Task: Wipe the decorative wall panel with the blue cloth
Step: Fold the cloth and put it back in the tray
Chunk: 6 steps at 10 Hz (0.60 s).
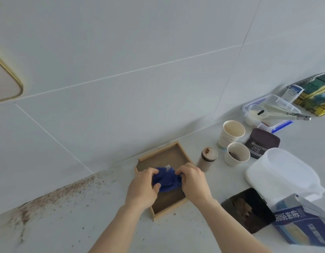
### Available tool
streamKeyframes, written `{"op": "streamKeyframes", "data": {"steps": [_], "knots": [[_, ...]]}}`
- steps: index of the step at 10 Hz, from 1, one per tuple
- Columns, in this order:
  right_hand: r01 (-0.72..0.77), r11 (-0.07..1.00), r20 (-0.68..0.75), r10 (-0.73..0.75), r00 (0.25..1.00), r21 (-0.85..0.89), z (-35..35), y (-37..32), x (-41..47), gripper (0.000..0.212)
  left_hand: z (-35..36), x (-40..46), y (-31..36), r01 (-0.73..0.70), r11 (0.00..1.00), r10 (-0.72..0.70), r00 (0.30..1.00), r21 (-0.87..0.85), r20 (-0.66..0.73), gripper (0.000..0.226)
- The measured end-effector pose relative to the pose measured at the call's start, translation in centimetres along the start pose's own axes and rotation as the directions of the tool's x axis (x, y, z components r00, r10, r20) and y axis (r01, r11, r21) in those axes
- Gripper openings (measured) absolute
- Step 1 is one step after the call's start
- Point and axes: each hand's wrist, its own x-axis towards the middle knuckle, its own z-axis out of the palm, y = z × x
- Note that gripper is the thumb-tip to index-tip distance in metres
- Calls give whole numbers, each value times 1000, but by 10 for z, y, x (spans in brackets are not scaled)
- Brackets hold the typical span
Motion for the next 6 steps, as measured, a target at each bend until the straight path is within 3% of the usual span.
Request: {"op": "streamKeyframes", "data": {"steps": [2,3,4,5,6], "knots": [[19,969,297,56,953,-245,21,13,-14,45,33,-3,-16,-59,941,2,985,332,172,72],[65,925,404,100,909,-375,26,17,-20,64,36,-7,-21,-74,875,-40,974,478,225,79],[65,897,432,147,890,-437,28,15,-22,81,32,-7,-20,-61,857,-78,966,512,245,82],[46,903,403,145,904,-428,22,7,-23,94,21,-11,-20,-78,860,-57,967,504,247,106],[29,910,386,147,911,-415,14,-5,-25,119,5,-18,-21,-79,848,-29,981,524,193,114]]}}
